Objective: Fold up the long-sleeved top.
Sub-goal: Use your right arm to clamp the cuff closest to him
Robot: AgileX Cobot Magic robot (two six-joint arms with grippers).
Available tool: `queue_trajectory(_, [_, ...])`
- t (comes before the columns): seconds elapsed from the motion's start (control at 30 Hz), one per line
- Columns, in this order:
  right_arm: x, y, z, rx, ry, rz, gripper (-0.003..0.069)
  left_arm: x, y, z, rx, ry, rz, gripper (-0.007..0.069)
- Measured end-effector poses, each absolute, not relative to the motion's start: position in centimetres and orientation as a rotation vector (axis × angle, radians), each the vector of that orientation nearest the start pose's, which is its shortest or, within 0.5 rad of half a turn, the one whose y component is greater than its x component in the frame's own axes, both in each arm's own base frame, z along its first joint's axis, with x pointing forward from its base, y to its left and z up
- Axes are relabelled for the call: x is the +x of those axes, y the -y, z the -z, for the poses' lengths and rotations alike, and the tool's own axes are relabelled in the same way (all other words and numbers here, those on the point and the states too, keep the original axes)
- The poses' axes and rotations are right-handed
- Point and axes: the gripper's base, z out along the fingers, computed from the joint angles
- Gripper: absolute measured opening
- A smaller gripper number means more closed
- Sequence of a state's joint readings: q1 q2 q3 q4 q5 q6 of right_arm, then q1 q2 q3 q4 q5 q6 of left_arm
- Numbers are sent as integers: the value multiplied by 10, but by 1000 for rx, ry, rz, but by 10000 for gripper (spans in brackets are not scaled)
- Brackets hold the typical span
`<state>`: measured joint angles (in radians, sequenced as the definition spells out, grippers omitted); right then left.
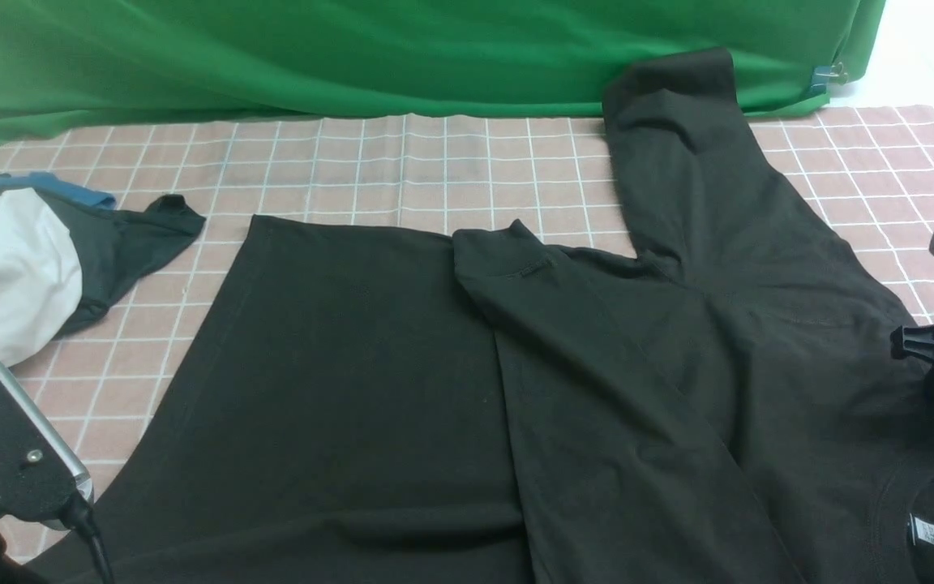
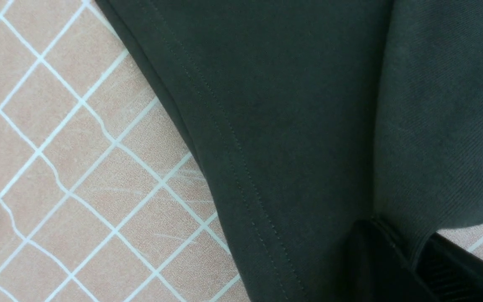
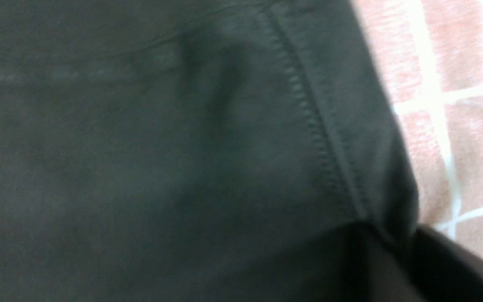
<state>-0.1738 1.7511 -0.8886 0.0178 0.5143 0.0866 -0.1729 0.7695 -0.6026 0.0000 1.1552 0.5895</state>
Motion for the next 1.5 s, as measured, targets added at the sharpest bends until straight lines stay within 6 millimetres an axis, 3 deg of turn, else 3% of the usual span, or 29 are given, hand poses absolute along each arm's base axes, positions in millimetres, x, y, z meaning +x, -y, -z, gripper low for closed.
queue_trajectory(0.17, [301,54,-166,329,-2807,39,50,104,18,-263,1046,-2609,-99,35])
queue_trajectory(0.27, [313,58,-181,281,-2749,78,50,104,19,-263,1041,-2604,-90,35])
queue_trajectory(0.33, [331,62,-191,265,-2704,95,50,105,19,-264,1034,-2602,-82,35])
queue_trajectory(0.4, [350,67,-190,255,-2694,108,50,105,20,-264,1030,-2602,-69,35])
queue_trajectory(0.6, [370,78,-177,293,-2762,134,91,103,22,-263,1026,-2615,-27,35])
queue_trajectory(0.7, [367,81,-171,337,-2838,143,269,102,23,-263,1028,-2626,-15,35])
queue_trajectory(0.73, [367,81,-171,336,-2841,145,282,102,23,-263,1028,-2626,-15,35])
queue_trajectory(0.77, [365,81,-172,341,-2859,147,393,102,23,-263,1027,-2625,-14,35])
queue_trajectory(0.8, [362,80,-176,347,-2862,148,456,102,23,-263,1026,-2622,-15,35])
queue_trajectory(0.83, [362,80,-178,345,-2861,148,478,102,23,-263,1025,-2620,-15,35])
queue_trajectory(0.9, [357,71,-201,321,-2828,151,552,103,23,-263,1020,-2609,-19,35])
queue_trajectory(0.97, [350,53,-230,246,-2776,153,551,104,23,-264,1018,-2604,-19,35])
queue_trajectory(1.0, [349,51,-233,235,-2768,151,551,104,23,-264,1018,-2604,-20,35])
queue_trajectory(1.03, [340,23,-260,110,-2696,136,526,104,24,-264,1016,-2604,-12,35])
queue_trajectory(1.07, [335,12,-267,51,-2677,130,512,104,24,-264,1014,-2604,-8,35])
queue_trajectory(1.1, [321,-17,-282,-107,-2642,109,489,104,24,-264,1014,-2604,-7,35])
queue_trajectory(1.13, [320,-17,-281,-116,-2646,111,485,104,24,-264,1014,-2604,-7,35])
queue_trajectory(1.17, [292,-56,-285,-358,-2656,88,456,104,24,-264,1014,-2604,-7,35])
queue_trajectory(1.2, [273,-77,-282,-498,-2681,74,442,104,24,-264,1014,-2603,-7,35])
queue_trajectory(1.23, [269,-81,-281,-522,-2687,70,438,104,24,-264,1014,-2603,-7,35])
queue_trajectory(1.27, [234,-109,-267,-772,-2728,64,432,104,24,-264,1012,-2600,-7,35])
queue_trajectory(1.33, [198,-133,-250,-1066,-2719,72,432,104,24,-264,1010,-2596,-8,35])
queue_trajectory(1.4, [161,-149,-225,-1351,-2679,91,432,105,24,-264,1007,-2592,-4,35])
queue_trajectory(1.5, [130,-158,-198,-1614,-2616,130,432,105,25,-264,1004,-2588,-3,35])
